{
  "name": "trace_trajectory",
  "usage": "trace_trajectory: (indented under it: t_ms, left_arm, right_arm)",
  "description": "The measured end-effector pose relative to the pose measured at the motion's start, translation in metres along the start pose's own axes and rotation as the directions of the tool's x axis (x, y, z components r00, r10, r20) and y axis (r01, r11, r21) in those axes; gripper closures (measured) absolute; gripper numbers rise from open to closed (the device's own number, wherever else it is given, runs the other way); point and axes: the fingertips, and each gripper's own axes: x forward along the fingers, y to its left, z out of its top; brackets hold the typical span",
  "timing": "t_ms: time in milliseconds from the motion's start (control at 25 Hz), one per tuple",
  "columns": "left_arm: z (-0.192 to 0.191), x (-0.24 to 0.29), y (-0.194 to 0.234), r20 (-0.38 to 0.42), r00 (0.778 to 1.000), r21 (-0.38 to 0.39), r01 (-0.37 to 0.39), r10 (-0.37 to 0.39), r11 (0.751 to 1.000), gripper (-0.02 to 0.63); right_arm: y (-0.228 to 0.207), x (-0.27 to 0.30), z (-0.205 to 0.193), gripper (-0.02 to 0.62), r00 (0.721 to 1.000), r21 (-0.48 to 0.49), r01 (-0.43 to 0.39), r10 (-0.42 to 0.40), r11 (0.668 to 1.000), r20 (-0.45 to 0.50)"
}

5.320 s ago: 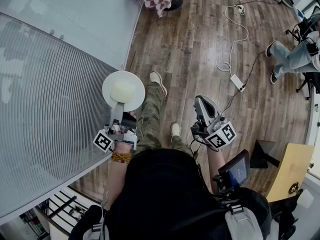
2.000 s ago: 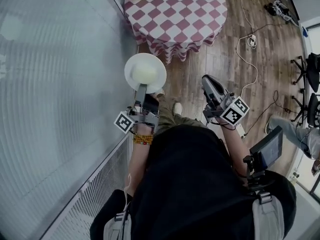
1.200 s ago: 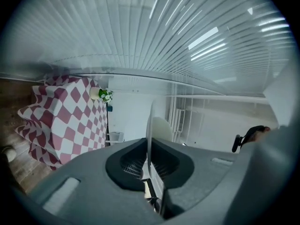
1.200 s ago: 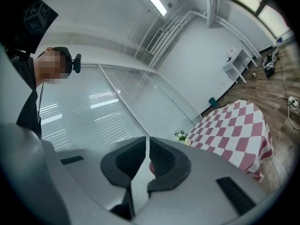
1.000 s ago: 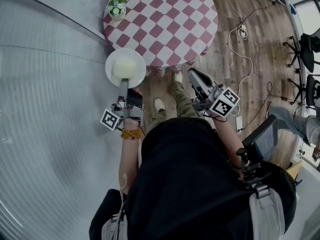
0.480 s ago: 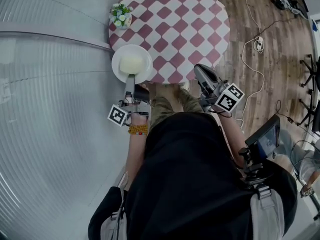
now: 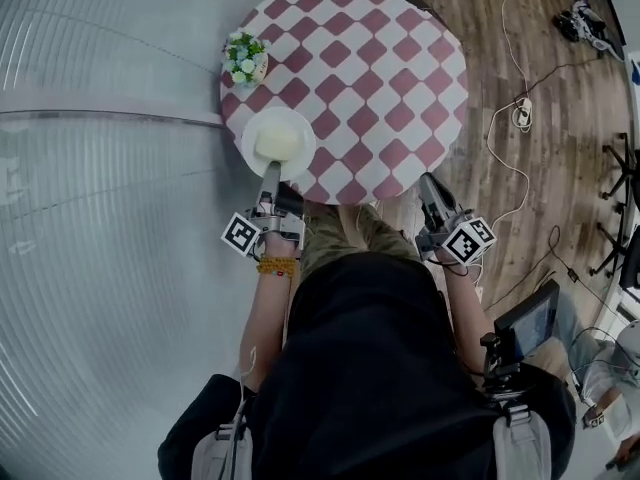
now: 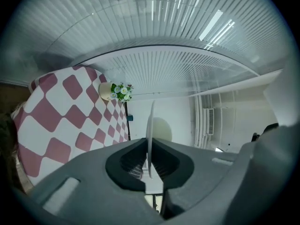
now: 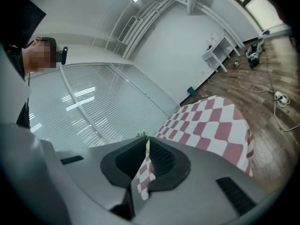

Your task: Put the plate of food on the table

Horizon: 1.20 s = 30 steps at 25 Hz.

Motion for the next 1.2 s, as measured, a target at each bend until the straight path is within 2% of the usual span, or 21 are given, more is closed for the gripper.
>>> trace_trajectory:
  t_ms: [120, 280, 480, 760, 1000, 1200]
  left_arm:
    - [0.012, 0.022, 0.019, -0.029, 0.999, 0.005, -0.030, 0.030, 1.000, 0.584]
    - [0.025, 0.063, 0.039, -0.046, 0.999, 0.006, -0.020, 0.020, 1.000, 0.584]
    - [0.043, 0.106, 0.074, -0.026, 0.998, -0.064, -0.055, 0.053, 0.996, 0.584]
    - [0.056, 0.134, 0.119, 0.016, 0.995, -0.149, -0.099, 0.103, 0.984, 0.584]
    - [0.065, 0.151, 0.153, 0.043, 0.976, -0.176, -0.204, 0.214, 0.963, 0.584]
    - [0.069, 0.163, 0.173, 0.050, 0.965, -0.200, -0.241, 0.256, 0.950, 0.584]
  right_arm:
    - [-0.013, -0.010, -0.003, 0.566, 0.997, 0.020, 0.079, -0.079, 0.997, 0.014]
    - [-0.019, -0.005, -0.004, 0.566, 0.992, 0.030, 0.127, -0.127, 0.991, 0.013]
    - [-0.011, 0.018, -0.018, 0.566, 0.992, 0.045, 0.122, -0.120, 0.992, -0.027]
    - [0.000, 0.039, -0.045, 0.566, 0.990, 0.056, 0.116, -0.111, 0.992, -0.091]
    - [-0.005, 0.041, -0.053, 0.566, 0.983, 0.071, 0.155, -0.147, 0.985, -0.113]
    - [-0.008, 0.042, -0.062, 0.566, 0.977, 0.084, 0.177, -0.165, 0.981, -0.134]
